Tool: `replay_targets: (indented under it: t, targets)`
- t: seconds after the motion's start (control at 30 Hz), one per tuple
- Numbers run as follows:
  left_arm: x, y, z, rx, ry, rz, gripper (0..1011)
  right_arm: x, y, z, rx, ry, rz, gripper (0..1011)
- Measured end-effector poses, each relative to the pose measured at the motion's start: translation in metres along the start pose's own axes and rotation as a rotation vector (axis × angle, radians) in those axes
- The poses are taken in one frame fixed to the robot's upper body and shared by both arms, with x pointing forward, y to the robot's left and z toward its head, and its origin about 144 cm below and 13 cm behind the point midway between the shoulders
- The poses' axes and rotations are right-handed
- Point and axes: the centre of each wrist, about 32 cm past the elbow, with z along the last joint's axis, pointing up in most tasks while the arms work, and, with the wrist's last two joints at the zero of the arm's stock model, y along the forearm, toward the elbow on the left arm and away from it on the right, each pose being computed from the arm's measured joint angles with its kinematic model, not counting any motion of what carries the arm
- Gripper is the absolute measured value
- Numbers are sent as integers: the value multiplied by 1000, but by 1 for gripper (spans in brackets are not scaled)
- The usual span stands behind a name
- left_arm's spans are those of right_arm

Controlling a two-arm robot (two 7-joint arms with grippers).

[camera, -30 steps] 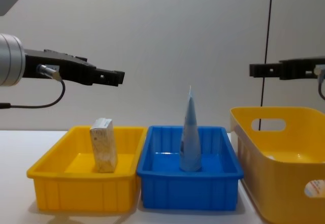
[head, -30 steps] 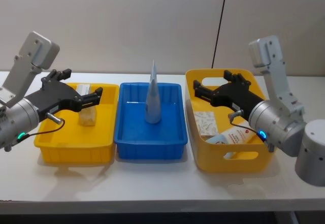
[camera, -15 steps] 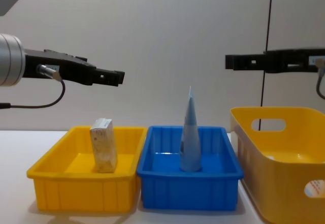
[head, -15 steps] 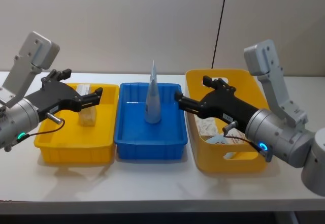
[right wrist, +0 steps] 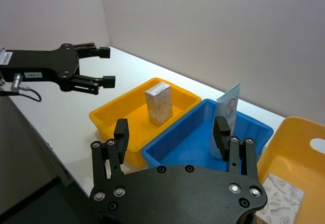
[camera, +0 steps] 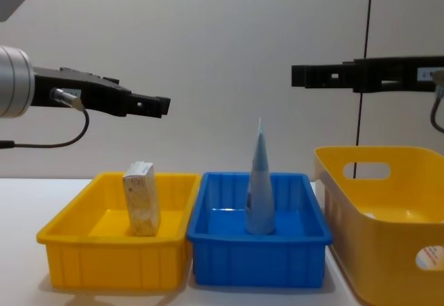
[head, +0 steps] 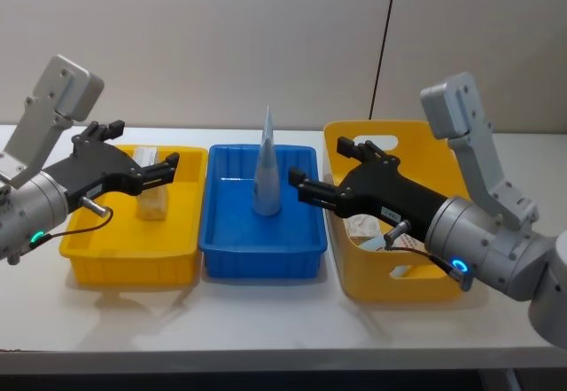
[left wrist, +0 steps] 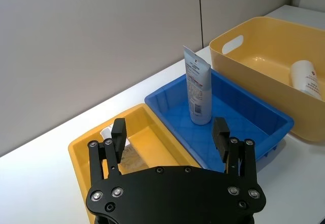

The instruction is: Bimanual collaborative sorting of washing and personal care products

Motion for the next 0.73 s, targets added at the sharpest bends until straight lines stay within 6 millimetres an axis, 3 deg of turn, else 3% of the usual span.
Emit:
replay_targets:
  t: [0.73]
  targets:
    - [0,0,0,0,0,0,1001,-3,-2,1,8,2,34,1002]
